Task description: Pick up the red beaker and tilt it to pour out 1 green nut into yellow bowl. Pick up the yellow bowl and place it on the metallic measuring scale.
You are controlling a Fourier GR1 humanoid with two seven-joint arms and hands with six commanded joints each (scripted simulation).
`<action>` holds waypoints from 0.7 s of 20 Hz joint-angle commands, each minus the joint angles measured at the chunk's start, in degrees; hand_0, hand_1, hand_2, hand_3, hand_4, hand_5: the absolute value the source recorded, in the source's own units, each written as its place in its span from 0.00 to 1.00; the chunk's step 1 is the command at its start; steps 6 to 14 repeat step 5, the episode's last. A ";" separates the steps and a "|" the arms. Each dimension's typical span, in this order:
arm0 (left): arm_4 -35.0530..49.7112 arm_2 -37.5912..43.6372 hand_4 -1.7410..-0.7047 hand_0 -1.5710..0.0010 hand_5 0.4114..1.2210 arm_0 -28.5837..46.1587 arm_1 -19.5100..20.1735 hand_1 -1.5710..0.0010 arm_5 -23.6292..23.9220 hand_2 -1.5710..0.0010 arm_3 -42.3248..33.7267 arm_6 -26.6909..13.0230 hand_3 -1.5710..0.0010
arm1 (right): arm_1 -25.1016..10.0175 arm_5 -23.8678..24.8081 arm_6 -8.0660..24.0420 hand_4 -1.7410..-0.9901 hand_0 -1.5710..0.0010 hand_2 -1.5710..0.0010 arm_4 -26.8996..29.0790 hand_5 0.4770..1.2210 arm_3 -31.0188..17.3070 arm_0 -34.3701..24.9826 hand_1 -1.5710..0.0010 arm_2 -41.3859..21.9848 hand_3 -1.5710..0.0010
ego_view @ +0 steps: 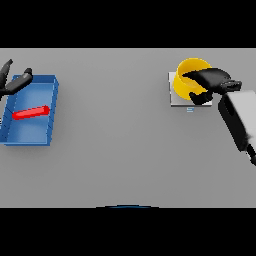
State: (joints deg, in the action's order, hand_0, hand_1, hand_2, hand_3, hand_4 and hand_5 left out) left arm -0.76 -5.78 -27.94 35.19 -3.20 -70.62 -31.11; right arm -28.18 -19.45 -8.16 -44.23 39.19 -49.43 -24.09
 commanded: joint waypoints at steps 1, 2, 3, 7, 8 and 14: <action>0.14 0.06 0.87 1.00 0.42 0.15 0.08 1.00 -0.33 1.00 0.38 0.18 1.00 | 0.22 -0.40 0.52 0.43 0.90 0.92 -0.25 0.45 -0.10 0.11 0.90 -0.35 0.93; 0.28 0.17 0.87 1.00 0.42 0.37 0.22 1.00 -0.56 1.00 0.48 0.23 1.00 | 0.21 -0.61 0.54 0.44 0.92 0.94 -0.39 0.44 -0.44 0.22 0.92 -0.50 0.95; 0.01 -0.10 0.88 1.00 0.43 0.10 -0.06 1.00 -0.31 1.00 0.51 -0.24 1.00 | 0.36 -1.28 0.72 0.45 0.94 0.95 -0.31 0.43 -0.45 -0.06 0.94 -0.58 0.96; -0.16 0.04 0.88 1.00 0.43 -0.36 -0.13 1.00 -0.14 1.00 1.25 0.02 1.00 | -0.51 -1.37 0.74 0.47 0.96 0.97 -0.09 0.41 1.01 1.00 0.96 -0.51 0.97; -0.16 0.04 0.88 1.00 0.43 -0.36 -0.13 1.00 -0.14 1.00 1.25 0.02 1.00 | -0.51 -1.37 0.74 0.47 0.96 0.97 -0.09 0.41 1.01 1.00 0.96 -0.51 0.97; -0.16 0.04 0.88 1.00 0.43 -0.36 -0.13 1.00 -0.14 1.00 1.25 0.02 1.00 | -0.51 -1.37 0.74 0.47 0.96 0.97 -0.09 0.41 1.01 1.00 0.96 -0.51 0.97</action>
